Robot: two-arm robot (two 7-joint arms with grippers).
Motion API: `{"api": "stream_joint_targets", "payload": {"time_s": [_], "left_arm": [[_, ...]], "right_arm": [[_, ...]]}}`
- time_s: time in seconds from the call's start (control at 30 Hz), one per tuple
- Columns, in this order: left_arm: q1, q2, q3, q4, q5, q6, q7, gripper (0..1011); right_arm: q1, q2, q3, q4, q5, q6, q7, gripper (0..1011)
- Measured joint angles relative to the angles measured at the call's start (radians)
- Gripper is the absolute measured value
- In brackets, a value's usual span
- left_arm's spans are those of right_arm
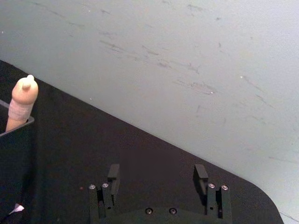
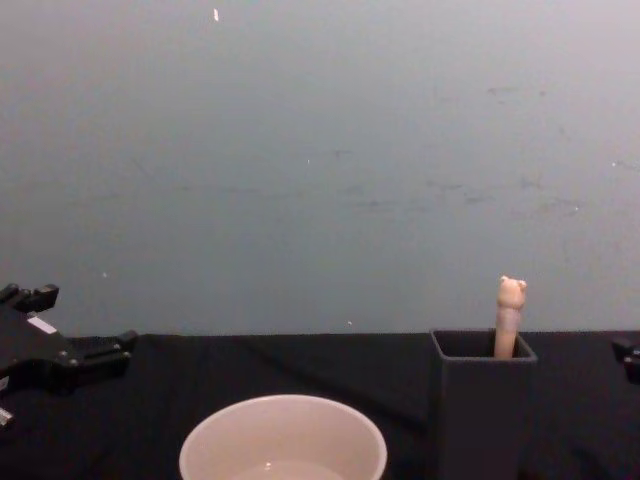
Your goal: Pick up the stirring spoon with one hand, stir inside the cup, then place it back in its original position.
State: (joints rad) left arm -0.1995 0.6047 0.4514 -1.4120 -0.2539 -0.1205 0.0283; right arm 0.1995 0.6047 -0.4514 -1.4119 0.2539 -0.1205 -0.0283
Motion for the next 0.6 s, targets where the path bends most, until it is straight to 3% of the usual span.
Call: {"api": "stream_joint_targets", "payload": {"time_s": [0.6], "left_arm": [[0.000, 0.000, 0.000, 0.000, 0.000, 0.000, 0.000, 1001]], "right_arm": [[0.000, 0.000, 0.000, 0.000, 0.000, 0.000, 0.000, 1002]]}}
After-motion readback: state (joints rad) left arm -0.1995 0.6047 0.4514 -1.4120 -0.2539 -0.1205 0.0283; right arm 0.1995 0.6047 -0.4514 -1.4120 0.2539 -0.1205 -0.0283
